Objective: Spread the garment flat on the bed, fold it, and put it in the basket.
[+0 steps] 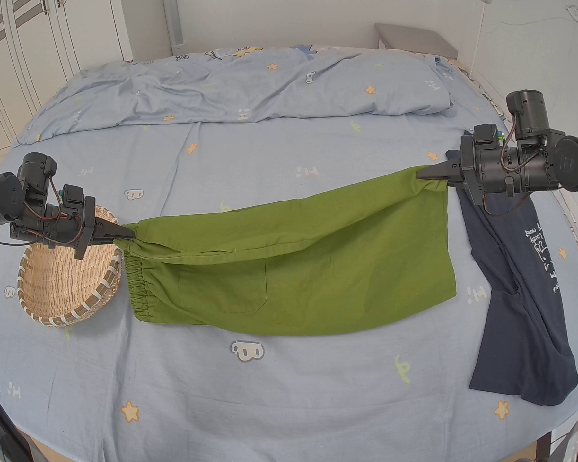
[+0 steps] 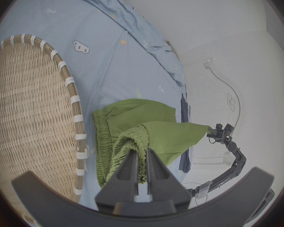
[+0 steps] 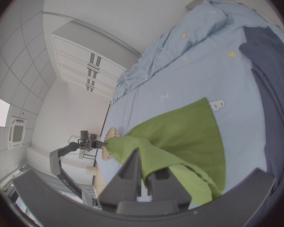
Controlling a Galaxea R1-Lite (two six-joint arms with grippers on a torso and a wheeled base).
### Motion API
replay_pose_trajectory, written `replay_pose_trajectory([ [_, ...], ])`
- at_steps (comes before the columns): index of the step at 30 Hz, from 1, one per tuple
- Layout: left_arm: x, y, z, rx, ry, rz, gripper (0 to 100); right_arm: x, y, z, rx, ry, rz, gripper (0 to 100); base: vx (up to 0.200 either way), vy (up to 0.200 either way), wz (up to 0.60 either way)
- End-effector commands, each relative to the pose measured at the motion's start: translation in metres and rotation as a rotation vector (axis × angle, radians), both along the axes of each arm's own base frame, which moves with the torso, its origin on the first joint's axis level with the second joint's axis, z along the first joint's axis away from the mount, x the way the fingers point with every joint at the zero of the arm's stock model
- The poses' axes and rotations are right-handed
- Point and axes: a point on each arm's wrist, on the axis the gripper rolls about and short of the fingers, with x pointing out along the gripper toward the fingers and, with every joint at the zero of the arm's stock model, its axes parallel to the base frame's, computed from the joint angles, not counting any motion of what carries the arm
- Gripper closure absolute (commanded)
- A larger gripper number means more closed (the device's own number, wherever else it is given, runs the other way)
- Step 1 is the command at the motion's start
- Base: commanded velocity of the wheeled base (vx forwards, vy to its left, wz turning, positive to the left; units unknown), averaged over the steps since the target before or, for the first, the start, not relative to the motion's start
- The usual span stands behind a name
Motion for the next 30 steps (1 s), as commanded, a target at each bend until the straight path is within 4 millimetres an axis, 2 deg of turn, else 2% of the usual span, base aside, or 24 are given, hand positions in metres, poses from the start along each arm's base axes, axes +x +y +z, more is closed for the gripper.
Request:
replay_pose_trajectory([
  [1,0.004,0.002,0.002,0.003,-0.011,0.006,100,0.021,-0.005,-0.016,-0.005,0.003,-0.014,100,0.000,0.000,0.00],
  [9,0.008,-0.002,-0.003,0.004,-0.005,-0.012,100,0.038,-0.010,-0.029,-0.003,-0.037,-0.031,100,0.000,0.000,0.00],
  [17,0.010,-0.005,-0.007,-0.001,0.008,-0.020,100,0.041,-0.016,-0.042,-0.030,-0.044,-0.028,100,0.000,0.000,0.00],
  [30,0.017,-0.002,-0.017,0.000,0.017,-0.018,100,0.049,-0.015,-0.046,-0.025,-0.091,-0.027,100,0.000,0.000,0.00],
])
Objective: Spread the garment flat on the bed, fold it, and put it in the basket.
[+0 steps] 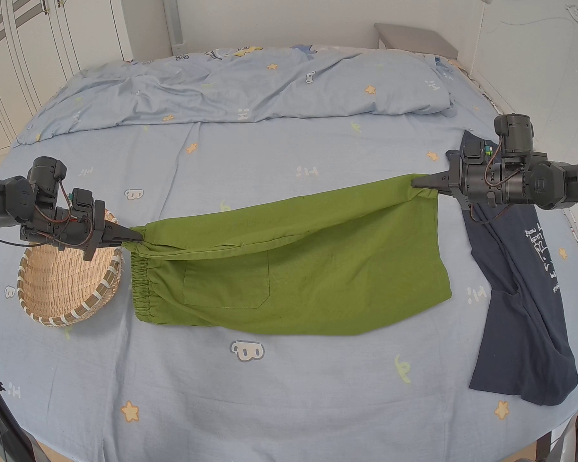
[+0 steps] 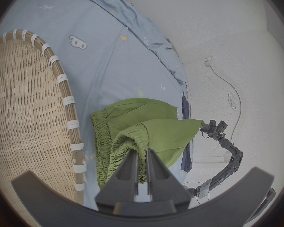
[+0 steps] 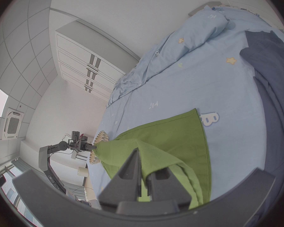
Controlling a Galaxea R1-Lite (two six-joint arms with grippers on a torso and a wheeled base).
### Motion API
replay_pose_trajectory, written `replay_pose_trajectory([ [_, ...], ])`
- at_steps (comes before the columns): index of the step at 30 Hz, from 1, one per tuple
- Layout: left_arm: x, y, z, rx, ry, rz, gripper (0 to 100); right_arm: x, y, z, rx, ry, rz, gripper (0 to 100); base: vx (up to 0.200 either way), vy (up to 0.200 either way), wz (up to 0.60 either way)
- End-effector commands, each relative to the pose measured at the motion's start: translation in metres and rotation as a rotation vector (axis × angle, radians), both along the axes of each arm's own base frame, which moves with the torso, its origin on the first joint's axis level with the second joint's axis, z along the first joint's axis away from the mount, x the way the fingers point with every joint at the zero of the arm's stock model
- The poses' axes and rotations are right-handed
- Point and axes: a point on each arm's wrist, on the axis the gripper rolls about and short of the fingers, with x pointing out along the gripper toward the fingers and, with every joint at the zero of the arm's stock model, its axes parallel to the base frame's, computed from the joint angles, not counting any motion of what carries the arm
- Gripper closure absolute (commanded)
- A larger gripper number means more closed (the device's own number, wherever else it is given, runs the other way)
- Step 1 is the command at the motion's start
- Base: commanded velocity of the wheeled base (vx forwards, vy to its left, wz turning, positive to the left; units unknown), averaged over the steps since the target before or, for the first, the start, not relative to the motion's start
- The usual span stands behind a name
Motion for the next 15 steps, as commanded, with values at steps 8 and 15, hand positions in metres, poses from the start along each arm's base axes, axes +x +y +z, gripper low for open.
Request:
replay_pose_trajectory([
  [8,0.002,0.001,-0.004,-0.002,0.011,0.002,100,0.013,0.003,-0.015,0.006,-0.025,0.002,100,0.000,0.000,0.00],
  [15,0.002,0.000,-0.005,-0.002,0.012,-0.001,100,0.015,0.007,-0.020,0.003,-0.014,0.011,100,0.000,0.000,0.00],
])
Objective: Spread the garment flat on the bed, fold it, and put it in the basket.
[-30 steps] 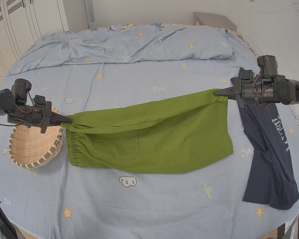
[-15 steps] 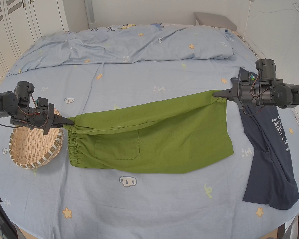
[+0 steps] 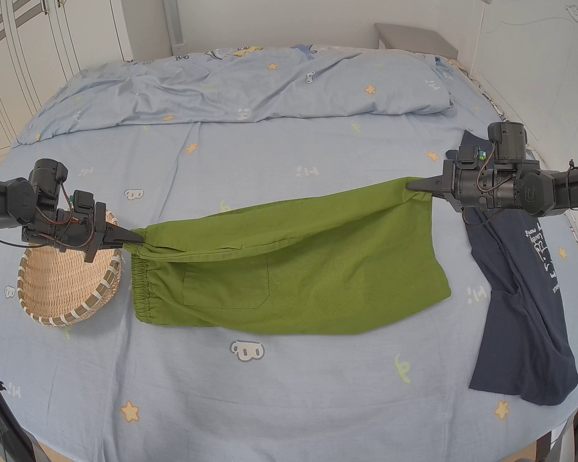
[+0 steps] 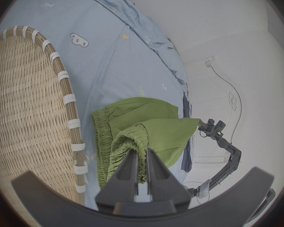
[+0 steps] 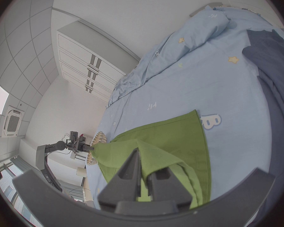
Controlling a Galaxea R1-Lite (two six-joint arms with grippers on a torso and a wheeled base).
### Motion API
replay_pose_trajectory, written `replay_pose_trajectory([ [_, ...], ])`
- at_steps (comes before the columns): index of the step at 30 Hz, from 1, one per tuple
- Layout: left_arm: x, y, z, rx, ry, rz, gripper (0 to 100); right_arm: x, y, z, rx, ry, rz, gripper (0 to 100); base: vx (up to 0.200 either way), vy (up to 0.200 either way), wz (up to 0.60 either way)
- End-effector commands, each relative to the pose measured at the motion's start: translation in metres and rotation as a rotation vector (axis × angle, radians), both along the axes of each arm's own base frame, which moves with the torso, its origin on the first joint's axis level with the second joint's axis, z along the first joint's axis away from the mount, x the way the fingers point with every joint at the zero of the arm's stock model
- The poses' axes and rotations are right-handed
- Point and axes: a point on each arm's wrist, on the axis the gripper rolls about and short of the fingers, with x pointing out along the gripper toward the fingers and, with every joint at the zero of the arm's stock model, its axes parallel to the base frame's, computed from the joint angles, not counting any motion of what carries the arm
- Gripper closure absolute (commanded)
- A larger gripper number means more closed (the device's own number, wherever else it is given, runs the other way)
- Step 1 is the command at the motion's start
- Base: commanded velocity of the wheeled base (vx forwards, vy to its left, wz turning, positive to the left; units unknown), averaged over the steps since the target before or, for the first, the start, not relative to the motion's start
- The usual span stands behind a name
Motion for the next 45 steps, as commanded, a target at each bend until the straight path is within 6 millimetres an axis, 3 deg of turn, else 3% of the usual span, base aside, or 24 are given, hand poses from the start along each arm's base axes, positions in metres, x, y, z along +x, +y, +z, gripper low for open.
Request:
replay_pose_trajectory([
  [1,0.000,-0.001,0.000,-0.001,0.000,-0.002,100,0.002,0.005,-0.006,-0.001,0.014,0.011,0,0.000,0.000,0.00],
  [2,0.000,-0.001,0.000,0.000,-0.001,-0.002,100,0.003,0.005,-0.008,-0.002,0.019,0.012,0,0.000,0.000,0.00],
  [3,0.000,-0.001,0.000,0.000,-0.003,-0.002,0,0.004,0.006,-0.010,-0.002,0.023,0.014,0,0.000,0.000,0.00],
  [13,0.000,-0.006,0.001,0.000,-0.009,-0.018,0,0.004,0.008,-0.014,-0.003,0.031,0.019,0,0.000,0.000,0.00],
  [27,0.004,-0.030,-0.002,-0.009,-0.001,-0.081,0,0.006,0.010,-0.017,-0.003,0.042,0.021,0,0.000,0.000,0.00],
  [28,0.021,-0.038,-0.021,-0.007,0.001,-0.105,0,0.006,0.011,-0.018,-0.003,0.045,0.022,0,0.000,0.000,0.00],
  [30,0.030,-0.039,-0.026,-0.015,-0.008,-0.096,0,0.005,0.012,-0.019,-0.005,0.048,0.024,0,0.000,0.000,0.00],
  [35,0.053,-0.038,-0.026,-0.080,-0.026,-0.022,0,0.005,0.012,-0.019,-0.004,0.048,0.024,0,0.000,0.000,0.00],
  [45,0.072,-0.038,-0.023,-0.112,-0.106,0.127,0,0.005,0.011,-0.020,-0.005,0.053,0.021,0,0.000,0.000,0.00],
])
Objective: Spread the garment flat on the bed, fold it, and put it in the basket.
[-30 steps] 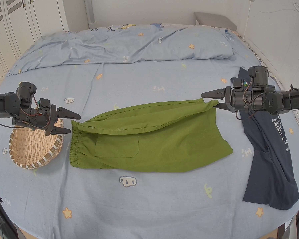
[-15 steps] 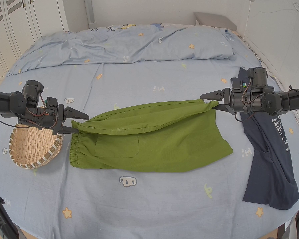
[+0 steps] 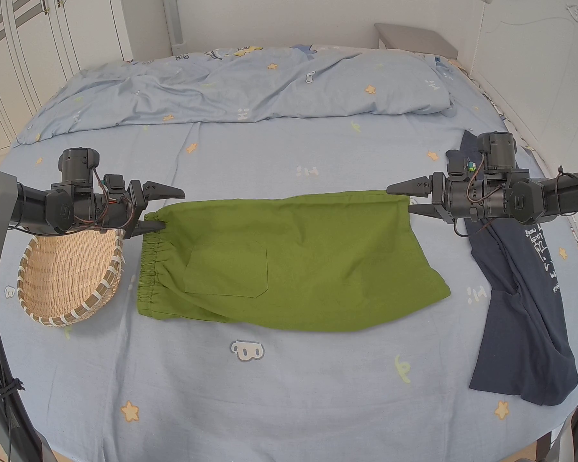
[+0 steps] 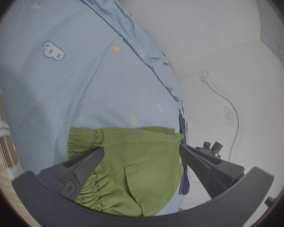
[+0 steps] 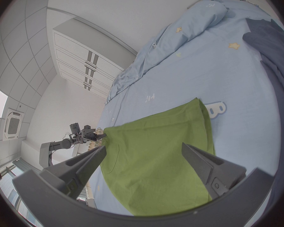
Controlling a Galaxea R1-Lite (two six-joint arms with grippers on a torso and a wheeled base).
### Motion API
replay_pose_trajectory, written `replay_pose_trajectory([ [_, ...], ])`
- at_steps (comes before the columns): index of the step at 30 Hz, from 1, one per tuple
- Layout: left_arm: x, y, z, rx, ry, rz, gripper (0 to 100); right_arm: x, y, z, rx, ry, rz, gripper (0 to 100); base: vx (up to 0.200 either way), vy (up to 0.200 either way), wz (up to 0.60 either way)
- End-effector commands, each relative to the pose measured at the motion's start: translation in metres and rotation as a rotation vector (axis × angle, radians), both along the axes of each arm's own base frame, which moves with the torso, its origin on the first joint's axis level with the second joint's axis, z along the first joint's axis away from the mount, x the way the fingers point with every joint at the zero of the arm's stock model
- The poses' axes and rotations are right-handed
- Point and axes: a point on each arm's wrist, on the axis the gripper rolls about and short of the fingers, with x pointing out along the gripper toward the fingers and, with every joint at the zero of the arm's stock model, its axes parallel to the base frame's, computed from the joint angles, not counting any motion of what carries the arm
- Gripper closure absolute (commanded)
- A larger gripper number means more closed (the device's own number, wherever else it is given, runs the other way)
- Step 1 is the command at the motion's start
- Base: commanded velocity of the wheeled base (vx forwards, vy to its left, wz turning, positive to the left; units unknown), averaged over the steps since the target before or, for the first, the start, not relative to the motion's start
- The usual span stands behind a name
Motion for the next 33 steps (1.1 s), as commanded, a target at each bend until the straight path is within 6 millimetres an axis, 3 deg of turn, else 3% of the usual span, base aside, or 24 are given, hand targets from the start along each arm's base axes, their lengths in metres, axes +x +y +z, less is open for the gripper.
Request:
replay_pose_trajectory([
  [1,0.008,-0.002,-0.010,-0.010,0.011,0.043,0,0.000,0.000,-0.001,-0.001,0.001,0.001,0,0.000,0.000,0.00],
  [9,-0.001,-0.006,-0.005,-0.020,0.010,0.043,0,-0.007,0.006,-0.001,-0.009,0.007,0.014,0,0.000,0.000,0.00],
  [14,-0.034,-0.009,0.015,-0.021,-0.004,0.028,0,-0.020,0.005,0.015,-0.007,-0.023,0.015,0,0.000,0.000,0.00],
  [16,-0.059,-0.013,0.020,-0.016,-0.010,0.021,0,-0.027,0.005,0.023,-0.010,-0.045,0.023,0,0.000,0.000,0.00],
  [22,-0.109,-0.019,-0.012,0.037,-0.046,-0.002,0,-0.037,0.004,0.033,-0.006,-0.064,0.029,0,0.000,0.000,0.00],
  [24,-0.115,-0.019,-0.017,0.039,-0.046,0.002,0,-0.038,0.003,0.033,-0.006,-0.062,0.029,0,0.000,0.000,0.00],
  [26,-0.131,-0.017,-0.036,0.082,-0.042,0.069,0,-0.041,0.006,0.033,-0.006,-0.057,0.038,0,0.000,0.000,0.00],
  [33,-0.137,-0.014,-0.049,0.160,-0.114,0.155,0,-0.045,0.008,0.033,-0.007,-0.054,0.045,0,0.000,0.000,0.00],
])
